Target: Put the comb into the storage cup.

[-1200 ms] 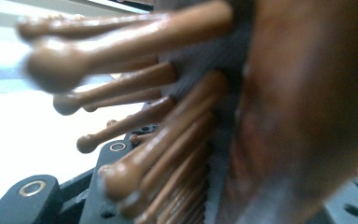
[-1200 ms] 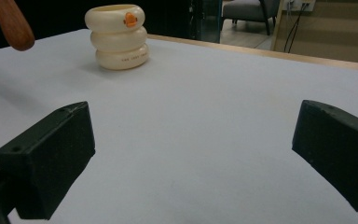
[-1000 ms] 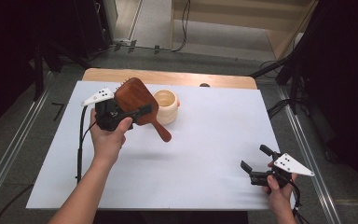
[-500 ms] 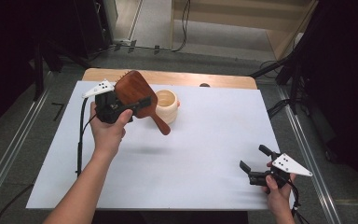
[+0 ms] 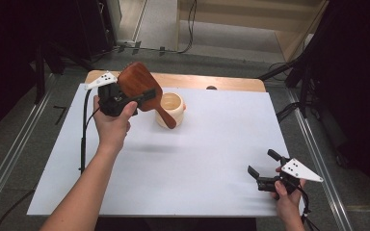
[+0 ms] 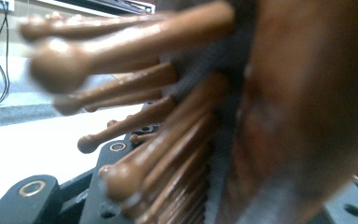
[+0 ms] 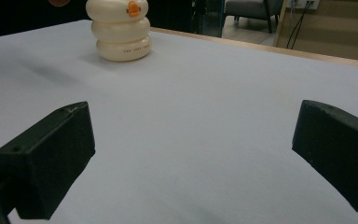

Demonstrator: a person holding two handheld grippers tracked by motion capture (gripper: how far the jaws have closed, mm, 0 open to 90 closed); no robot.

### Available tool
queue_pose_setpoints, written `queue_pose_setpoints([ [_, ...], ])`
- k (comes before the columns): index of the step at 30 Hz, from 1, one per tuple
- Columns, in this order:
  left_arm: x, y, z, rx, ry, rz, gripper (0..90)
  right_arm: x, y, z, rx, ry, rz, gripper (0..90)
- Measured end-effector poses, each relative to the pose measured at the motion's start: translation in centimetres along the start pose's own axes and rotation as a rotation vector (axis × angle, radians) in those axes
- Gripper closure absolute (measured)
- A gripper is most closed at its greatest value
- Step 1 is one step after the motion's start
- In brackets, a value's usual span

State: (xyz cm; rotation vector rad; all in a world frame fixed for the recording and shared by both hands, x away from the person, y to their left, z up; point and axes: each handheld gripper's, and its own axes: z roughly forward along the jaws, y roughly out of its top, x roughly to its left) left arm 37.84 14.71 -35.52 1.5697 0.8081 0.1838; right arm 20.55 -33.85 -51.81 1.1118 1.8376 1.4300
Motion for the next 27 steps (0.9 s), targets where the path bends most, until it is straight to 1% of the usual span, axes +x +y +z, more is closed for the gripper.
queue_pose_setpoints([
  [6, 0.4, 0.7, 0.3, -0.013, 0.011, 0.011, 55.0, 0.0, 0.0, 0.0, 0.001, 0.0, 0.002, 0.0],
  [11, 0.6, 0.8, 0.5, -0.022, 0.017, 0.012, 54.9, 0.0, 0.0, 0.0, 0.002, 0.0, 0.002, 0.0],
  [19, 1.2, 1.5, 0.9, -0.054, 0.032, -0.004, 54.9, 0.0, 0.0, 0.0, 0.003, -0.001, 0.001, 0.0],
  [22, 1.3, 1.7, 1.1, -0.05, 0.035, 0.009, 54.9, 0.0, 0.0, 0.0, 0.003, 0.001, 0.001, 0.0],
  [23, 1.4, 1.8, 1.2, -0.051, 0.042, 0.014, 54.9, 0.0, 0.0, 0.0, 0.004, 0.0, 0.001, 0.0],
  [25, 1.5, 1.9, 1.3, -0.053, 0.048, 0.012, 54.9, 0.0, 0.0, 0.0, 0.003, 0.001, 0.001, 0.0],
  [27, 1.7, 1.9, 1.5, -0.062, 0.05, 0.001, 54.9, 0.0, 0.0, 0.0, 0.003, -0.001, 0.0, 0.0],
])
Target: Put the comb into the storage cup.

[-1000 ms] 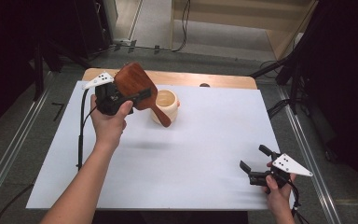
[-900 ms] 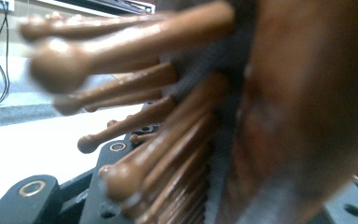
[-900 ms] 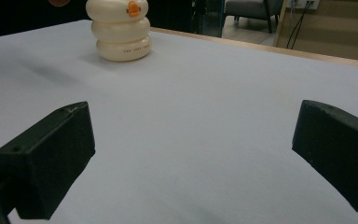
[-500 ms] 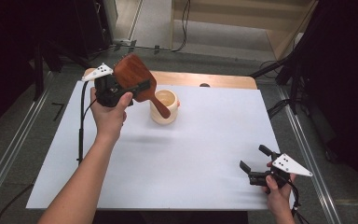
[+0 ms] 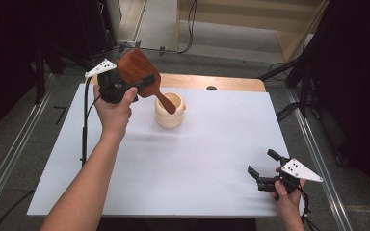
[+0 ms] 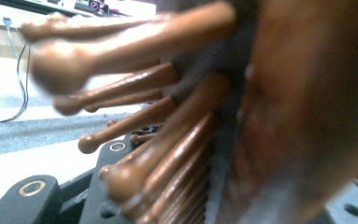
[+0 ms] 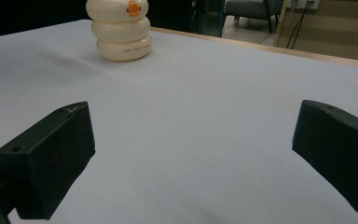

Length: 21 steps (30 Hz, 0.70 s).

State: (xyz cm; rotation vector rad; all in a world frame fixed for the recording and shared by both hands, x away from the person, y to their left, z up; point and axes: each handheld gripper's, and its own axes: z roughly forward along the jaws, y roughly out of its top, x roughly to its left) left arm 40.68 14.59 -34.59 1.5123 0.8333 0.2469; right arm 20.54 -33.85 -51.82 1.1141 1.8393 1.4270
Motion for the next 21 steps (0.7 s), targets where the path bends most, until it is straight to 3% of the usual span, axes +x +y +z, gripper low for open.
queue_pose_setpoints([
  [21, 1.1, 0.2, 2.0, -0.023, 0.055, 0.009, 54.7, 0.0, 0.0, 0.0, 0.002, 0.008, -0.004, 0.0],
])
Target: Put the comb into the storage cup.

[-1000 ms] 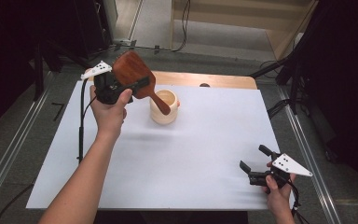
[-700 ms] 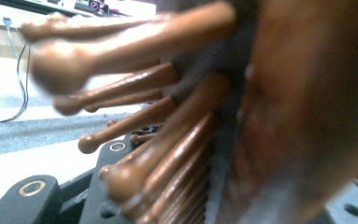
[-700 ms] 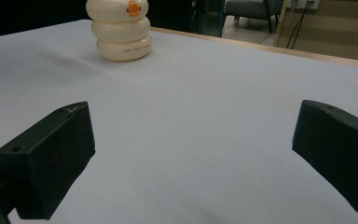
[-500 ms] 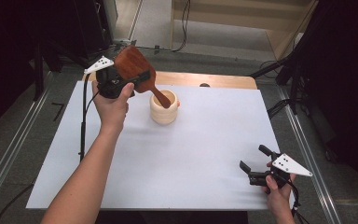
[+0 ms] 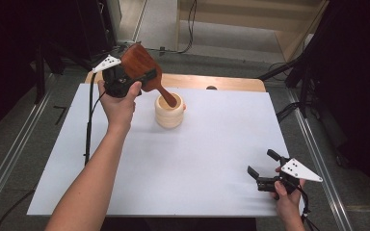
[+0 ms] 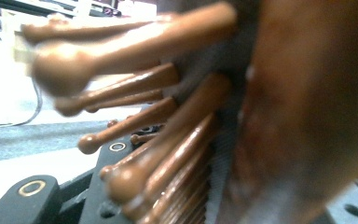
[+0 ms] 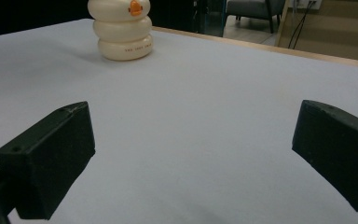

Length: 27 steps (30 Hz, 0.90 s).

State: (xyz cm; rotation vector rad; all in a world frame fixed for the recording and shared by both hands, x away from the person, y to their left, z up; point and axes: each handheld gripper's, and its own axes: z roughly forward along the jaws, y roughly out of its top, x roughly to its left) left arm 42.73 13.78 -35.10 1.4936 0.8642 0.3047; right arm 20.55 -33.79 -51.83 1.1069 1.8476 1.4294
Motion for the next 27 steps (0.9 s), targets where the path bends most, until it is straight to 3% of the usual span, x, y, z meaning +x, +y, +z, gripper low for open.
queue_pose_setpoints([
  [27, 1.2, -1.7, 2.3, 0.058, 0.07, 0.007, 54.5, -0.1, 0.0, -0.1, -0.006, 0.004, 0.006, 0.0],
])
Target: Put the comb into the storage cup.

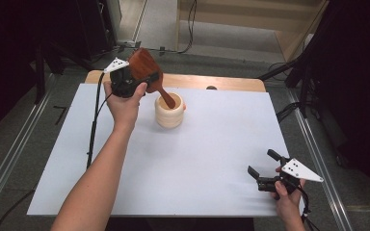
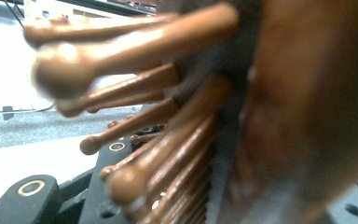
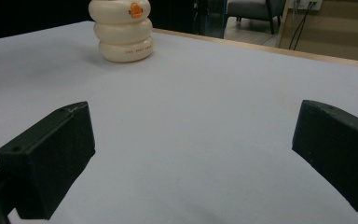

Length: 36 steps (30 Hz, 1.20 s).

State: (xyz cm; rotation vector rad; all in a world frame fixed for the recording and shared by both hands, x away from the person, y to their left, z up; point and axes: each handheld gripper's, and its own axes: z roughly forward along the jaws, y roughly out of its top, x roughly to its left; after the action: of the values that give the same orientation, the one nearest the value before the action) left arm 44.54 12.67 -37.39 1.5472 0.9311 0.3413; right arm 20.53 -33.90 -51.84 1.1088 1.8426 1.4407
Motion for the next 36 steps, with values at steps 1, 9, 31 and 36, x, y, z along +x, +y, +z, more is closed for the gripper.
queue_pose_setpoints([
  [1, 0.0, -0.1, 0.1, 0.001, 0.003, -0.002, 54.5, 0.0, 0.0, 0.0, 0.0, 0.001, 0.001, 0.0],
  [9, 0.1, -1.1, 0.9, 0.019, 0.03, -0.009, 54.4, 0.0, 0.0, 0.0, -0.001, 0.007, 0.003, 0.0],
  [31, 0.8, -3.5, 1.8, 0.051, 0.07, -0.041, 53.8, -0.1, 0.0, 0.0, -0.003, 0.008, 0.005, 0.0],
  [36, 0.2, -4.1, 2.3, 0.052, 0.088, -0.037, 53.0, -0.1, 0.0, 0.1, -0.003, 0.01, -0.001, 0.0],
])
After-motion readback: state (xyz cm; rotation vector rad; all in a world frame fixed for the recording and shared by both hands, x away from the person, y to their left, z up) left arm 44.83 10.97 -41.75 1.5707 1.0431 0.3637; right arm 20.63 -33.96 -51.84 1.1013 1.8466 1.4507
